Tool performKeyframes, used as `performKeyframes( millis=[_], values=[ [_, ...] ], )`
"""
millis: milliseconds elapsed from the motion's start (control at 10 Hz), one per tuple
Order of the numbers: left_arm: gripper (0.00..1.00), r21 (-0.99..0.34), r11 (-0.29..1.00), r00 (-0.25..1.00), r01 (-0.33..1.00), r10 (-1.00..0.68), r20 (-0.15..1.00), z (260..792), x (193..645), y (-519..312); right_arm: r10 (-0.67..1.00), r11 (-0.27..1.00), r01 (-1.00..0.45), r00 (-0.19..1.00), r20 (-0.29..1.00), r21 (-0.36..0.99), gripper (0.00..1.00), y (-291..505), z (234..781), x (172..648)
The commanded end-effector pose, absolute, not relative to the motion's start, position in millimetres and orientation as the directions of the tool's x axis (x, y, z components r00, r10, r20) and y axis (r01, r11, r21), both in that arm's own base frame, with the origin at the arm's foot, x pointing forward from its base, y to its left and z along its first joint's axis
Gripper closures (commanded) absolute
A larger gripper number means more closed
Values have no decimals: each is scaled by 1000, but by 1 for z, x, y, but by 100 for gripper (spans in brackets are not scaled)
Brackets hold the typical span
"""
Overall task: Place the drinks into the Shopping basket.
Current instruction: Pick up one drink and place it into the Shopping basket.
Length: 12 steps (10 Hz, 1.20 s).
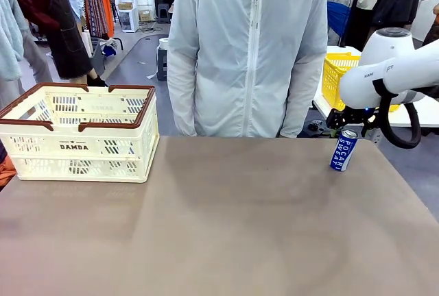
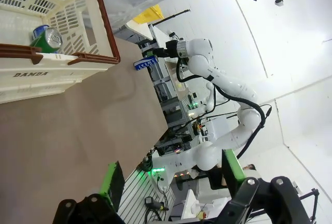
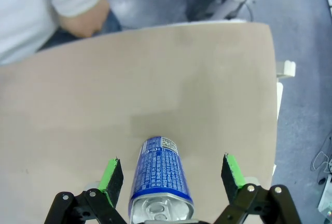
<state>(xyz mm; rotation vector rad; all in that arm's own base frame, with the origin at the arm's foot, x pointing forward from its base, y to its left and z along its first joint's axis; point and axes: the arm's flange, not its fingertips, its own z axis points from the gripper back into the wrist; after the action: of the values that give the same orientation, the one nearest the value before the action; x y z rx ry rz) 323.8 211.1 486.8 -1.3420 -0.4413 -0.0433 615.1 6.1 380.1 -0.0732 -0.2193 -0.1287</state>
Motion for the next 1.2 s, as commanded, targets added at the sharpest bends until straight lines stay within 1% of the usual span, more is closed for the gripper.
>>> performKeyframes(
  millis=[0, 300, 600, 700, 800, 1100],
  values=[
    [0, -936, 221, 917, 276, 231, 325, 491, 322, 210, -162, 984, 172, 973, 162, -49, 0, 11, 382, 615],
    [0, -936, 221, 917, 276, 231, 325, 491, 322, 210, -172, 983, 177, 980, 102, -43, 0, 12, 373, 606],
    [0, -936, 221, 917, 276, 231, 325, 491, 322, 210, -157, 987, 160, 982, 109, -18, 0, 12, 368, 602],
    [0, -936, 221, 917, 276, 231, 325, 491, 322, 210, -155, 988, 156, 983, 100, -10, 56, 12, 368, 603],
    [0, -936, 221, 917, 276, 231, 325, 491, 322, 210, -155, 988, 156, 984, 89, 0, 100, 12, 369, 602],
    [0, -936, 221, 917, 276, 231, 325, 491, 322, 210, -184, 983, 184, 981, 54, 10, 100, 10, 369, 604]
  ],
)
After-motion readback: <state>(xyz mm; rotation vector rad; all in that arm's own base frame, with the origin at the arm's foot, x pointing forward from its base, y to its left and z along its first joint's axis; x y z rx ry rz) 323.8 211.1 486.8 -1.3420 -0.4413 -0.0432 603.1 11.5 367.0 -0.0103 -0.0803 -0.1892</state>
